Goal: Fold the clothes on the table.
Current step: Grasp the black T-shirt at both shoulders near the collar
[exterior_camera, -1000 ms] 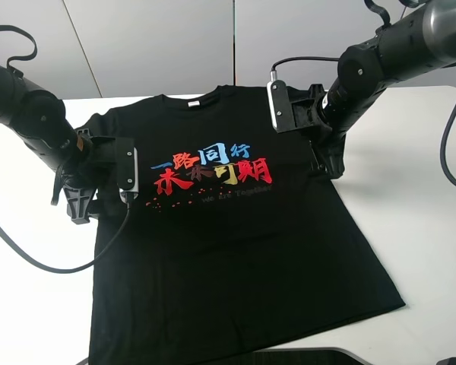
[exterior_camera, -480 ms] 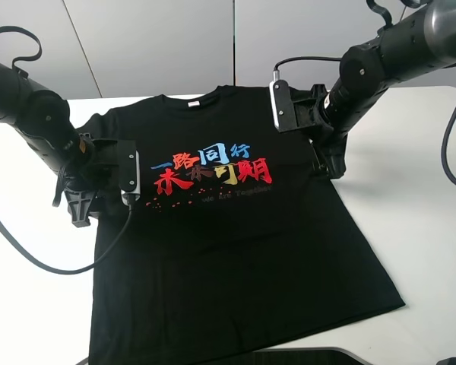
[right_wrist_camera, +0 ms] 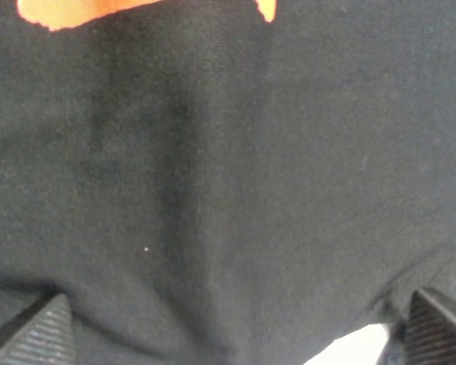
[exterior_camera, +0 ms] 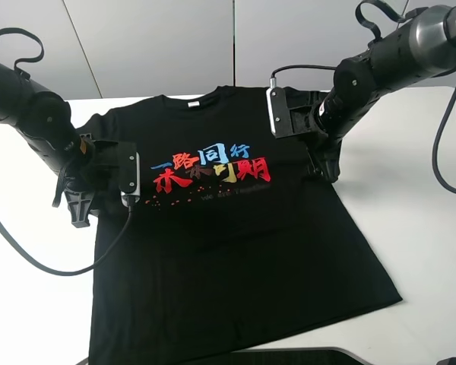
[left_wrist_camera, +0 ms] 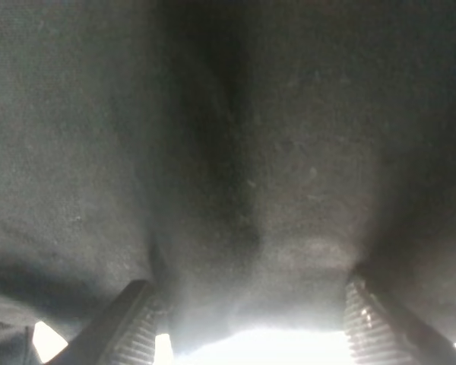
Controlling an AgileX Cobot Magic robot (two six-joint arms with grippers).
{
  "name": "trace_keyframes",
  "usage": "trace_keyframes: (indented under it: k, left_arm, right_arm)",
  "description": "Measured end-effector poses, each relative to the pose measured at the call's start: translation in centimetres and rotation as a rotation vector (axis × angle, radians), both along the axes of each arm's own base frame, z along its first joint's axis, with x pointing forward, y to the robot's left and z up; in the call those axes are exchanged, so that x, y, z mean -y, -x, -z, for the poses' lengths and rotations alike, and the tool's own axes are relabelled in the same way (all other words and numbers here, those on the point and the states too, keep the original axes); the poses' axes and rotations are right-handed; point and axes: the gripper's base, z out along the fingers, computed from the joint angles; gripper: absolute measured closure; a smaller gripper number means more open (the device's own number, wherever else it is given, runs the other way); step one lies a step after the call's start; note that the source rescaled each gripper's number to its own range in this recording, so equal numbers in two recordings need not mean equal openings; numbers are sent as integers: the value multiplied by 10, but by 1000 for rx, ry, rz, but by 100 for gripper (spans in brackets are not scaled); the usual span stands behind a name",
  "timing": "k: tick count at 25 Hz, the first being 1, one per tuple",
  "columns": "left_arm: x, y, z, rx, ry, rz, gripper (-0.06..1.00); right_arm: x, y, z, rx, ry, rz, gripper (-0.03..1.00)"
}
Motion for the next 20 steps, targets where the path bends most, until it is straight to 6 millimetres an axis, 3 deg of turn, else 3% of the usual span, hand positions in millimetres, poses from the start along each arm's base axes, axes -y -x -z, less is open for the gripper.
trace_keyframes:
  k: [5,16,20]
  left_arm:
    - [0,0,0,3,0,3,25]
    - [1,-2,0,22,7,-2,25]
    - [1,-2,-1,27,9,-1,25]
  right_arm:
    - [-2,-3,3,23,-18,4,22]
    - [-4,-7,4,53,-59,46,24]
    - [-4,-7,5,50,-60,49,32]
